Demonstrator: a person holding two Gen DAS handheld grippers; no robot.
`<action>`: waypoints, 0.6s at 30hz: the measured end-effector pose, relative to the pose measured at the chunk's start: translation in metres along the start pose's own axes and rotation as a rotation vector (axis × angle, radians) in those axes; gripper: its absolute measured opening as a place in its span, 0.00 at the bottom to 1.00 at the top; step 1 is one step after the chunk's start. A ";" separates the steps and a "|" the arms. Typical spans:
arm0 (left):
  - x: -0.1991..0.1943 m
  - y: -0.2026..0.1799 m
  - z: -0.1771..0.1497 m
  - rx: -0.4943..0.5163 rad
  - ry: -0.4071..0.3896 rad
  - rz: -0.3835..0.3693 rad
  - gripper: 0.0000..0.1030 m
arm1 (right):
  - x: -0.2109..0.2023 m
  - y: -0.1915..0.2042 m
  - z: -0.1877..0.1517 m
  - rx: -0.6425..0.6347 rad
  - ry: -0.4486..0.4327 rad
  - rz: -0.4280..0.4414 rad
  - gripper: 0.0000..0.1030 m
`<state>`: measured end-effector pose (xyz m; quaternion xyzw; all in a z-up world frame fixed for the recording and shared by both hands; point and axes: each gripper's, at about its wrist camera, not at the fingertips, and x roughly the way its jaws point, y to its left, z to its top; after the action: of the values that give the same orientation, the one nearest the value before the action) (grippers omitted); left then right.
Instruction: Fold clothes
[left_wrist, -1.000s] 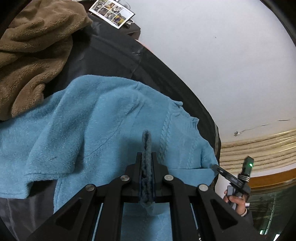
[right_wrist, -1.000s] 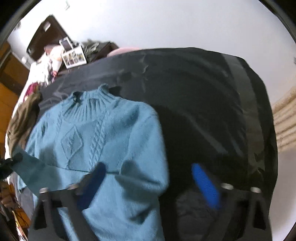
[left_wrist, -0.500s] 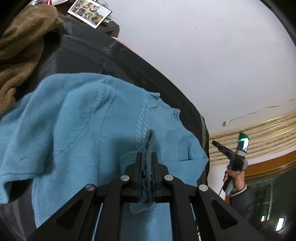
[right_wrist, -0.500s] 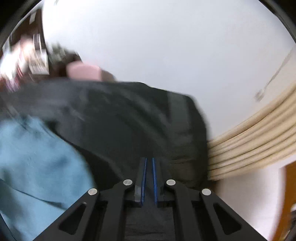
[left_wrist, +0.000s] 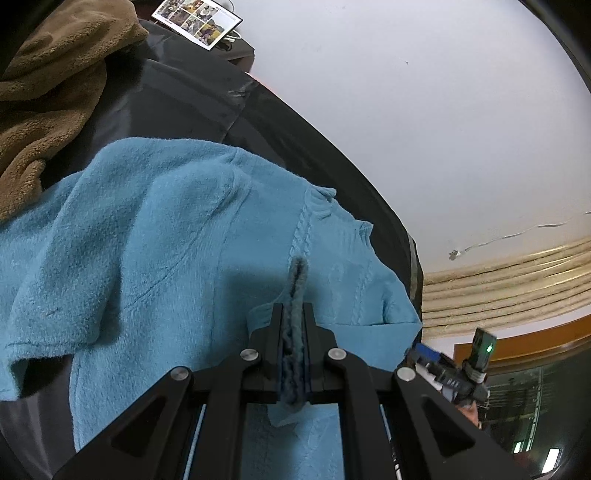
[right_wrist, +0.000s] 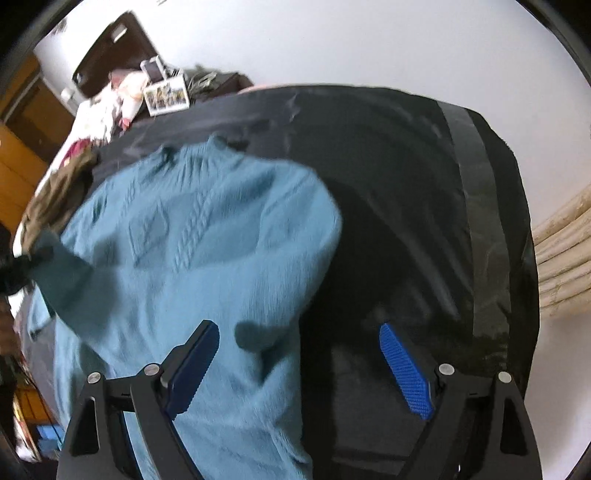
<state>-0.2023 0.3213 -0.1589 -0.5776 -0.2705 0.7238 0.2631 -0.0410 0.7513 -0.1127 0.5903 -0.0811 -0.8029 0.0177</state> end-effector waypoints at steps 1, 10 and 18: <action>-0.002 0.000 0.000 -0.002 -0.005 -0.001 0.08 | 0.002 0.002 -0.004 -0.013 0.010 0.007 0.88; -0.017 0.007 0.001 -0.031 -0.052 -0.004 0.08 | 0.040 0.035 0.009 -0.116 0.014 0.004 0.49; 0.005 -0.015 -0.014 0.041 0.012 -0.007 0.08 | 0.017 -0.009 0.026 0.031 -0.106 -0.213 0.22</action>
<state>-0.1889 0.3369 -0.1542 -0.5754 -0.2560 0.7249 0.2792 -0.0703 0.7612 -0.1229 0.5525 -0.0312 -0.8290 -0.0811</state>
